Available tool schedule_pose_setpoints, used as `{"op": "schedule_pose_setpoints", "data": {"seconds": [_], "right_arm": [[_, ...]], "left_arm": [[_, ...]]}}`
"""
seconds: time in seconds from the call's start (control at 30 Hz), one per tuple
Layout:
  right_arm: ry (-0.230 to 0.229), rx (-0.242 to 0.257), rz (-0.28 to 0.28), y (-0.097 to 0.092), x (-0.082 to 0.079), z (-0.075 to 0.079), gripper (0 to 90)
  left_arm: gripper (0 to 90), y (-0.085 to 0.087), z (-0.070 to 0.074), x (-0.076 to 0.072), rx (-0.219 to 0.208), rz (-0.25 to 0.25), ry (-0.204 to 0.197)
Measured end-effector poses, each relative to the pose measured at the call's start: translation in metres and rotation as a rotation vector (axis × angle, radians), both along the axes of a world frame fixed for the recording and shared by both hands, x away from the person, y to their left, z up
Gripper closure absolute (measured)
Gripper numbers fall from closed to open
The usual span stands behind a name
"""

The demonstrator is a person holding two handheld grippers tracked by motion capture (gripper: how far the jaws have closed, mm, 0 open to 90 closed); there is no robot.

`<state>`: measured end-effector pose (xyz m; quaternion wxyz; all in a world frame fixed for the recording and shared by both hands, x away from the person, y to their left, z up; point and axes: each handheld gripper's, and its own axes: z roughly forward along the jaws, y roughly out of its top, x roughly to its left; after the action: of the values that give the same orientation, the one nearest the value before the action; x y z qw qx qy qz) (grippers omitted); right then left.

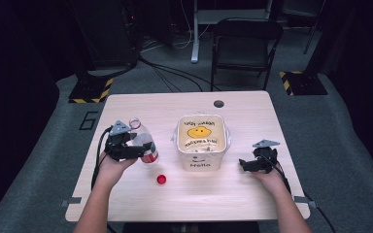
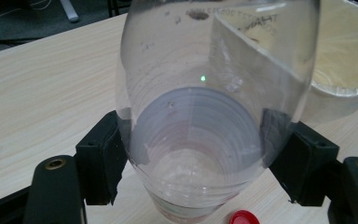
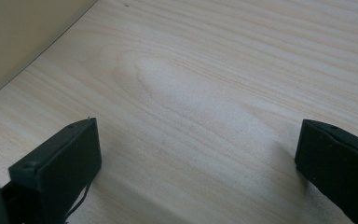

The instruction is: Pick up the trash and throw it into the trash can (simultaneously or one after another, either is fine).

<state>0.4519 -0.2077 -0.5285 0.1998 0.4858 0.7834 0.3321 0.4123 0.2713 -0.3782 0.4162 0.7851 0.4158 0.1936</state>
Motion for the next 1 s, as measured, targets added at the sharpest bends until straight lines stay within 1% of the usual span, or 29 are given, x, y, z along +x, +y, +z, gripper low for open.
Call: {"op": "schedule_pose_setpoints", "data": {"seconds": [0.1,0.13,0.27,0.3,0.33,0.37,0.4,0.43,0.47,0.57,0.67,0.7,0.8,0.83,0.87,0.93,1.0], "right_arm": [[0.0,0.0,0.0,0.0,0.0,0.0,0.0],[0.0,0.0,0.0,0.0,0.0,0.0,0.0],[0.0,0.0,0.0,0.0,0.0,0.0,0.0],[0.0,0.0,0.0,0.0,0.0,0.0,0.0],[-0.002,-0.005,0.006,0.0,0.0,0.0,0.0],[0.0,-0.003,0.004,0.0,0.0,0.0,0.0],[0.002,0.001,-0.001,0.0,0.0,0.0,0.0],[-0.003,-0.007,0.009,-0.001,0.0,0.0,0.0],[-0.001,-0.006,0.008,0.0,0.0,0.0,0.0],[-0.001,-0.007,0.009,0.0,0.0,0.0,0.0],[-0.001,-0.007,0.009,0.0,0.001,0.0,0.0],[-0.001,-0.007,0.009,0.0,0.001,0.0,0.0],[-0.001,-0.007,0.008,0.0,0.0,0.0,0.0],[-0.001,-0.007,0.008,0.0,0.0,0.0,0.0],[-0.001,-0.007,0.007,0.0,0.0,0.0,0.0],[0.0,-0.006,0.007,0.0,0.0,0.0,0.0],[0.0,-0.006,0.008,0.0,0.0,0.0,0.0]], "left_arm": [[26.5,0.0,0.004,0.0,0.006,-0.003,-0.002],[26.5,0.001,0.009,0.0,0.01,-0.007,-0.004],[26.5,0.0,0.019,0.002,0.016,-0.011,-0.005],[26.6,0.0,0.019,0.002,0.016,-0.011,-0.005],[26.5,-0.001,0.024,0.002,0.021,-0.018,-0.008],[26.6,-0.001,0.024,0.002,0.021,-0.018,-0.008],[26.6,-0.003,0.03,0.002,0.027,-0.025,-0.01],[26.5,-0.004,0.033,0.002,0.03,-0.027,-0.012],[26.5,-0.005,0.036,0.003,0.033,-0.031,-0.013],[26.6,-0.008,0.046,0.003,0.034,-0.042,-0.019],[26.6,-0.011,0.056,0.004,0.034,-0.063,-0.028],[26.6,-0.011,0.056,0.004,0.034,-0.063,-0.028],[26.6,-0.016,0.068,0.006,0.035,-0.077,-0.036],[26.7,-0.016,0.068,0.006,0.035,-0.077,-0.036],[26.7,-0.019,0.073,0.007,0.038,-0.081,-0.042],[26.7,-0.02,0.075,0.008,0.045,-0.082,-0.044],[26.7,-0.023,0.082,0.01,0.047,-0.088,-0.053]]}}
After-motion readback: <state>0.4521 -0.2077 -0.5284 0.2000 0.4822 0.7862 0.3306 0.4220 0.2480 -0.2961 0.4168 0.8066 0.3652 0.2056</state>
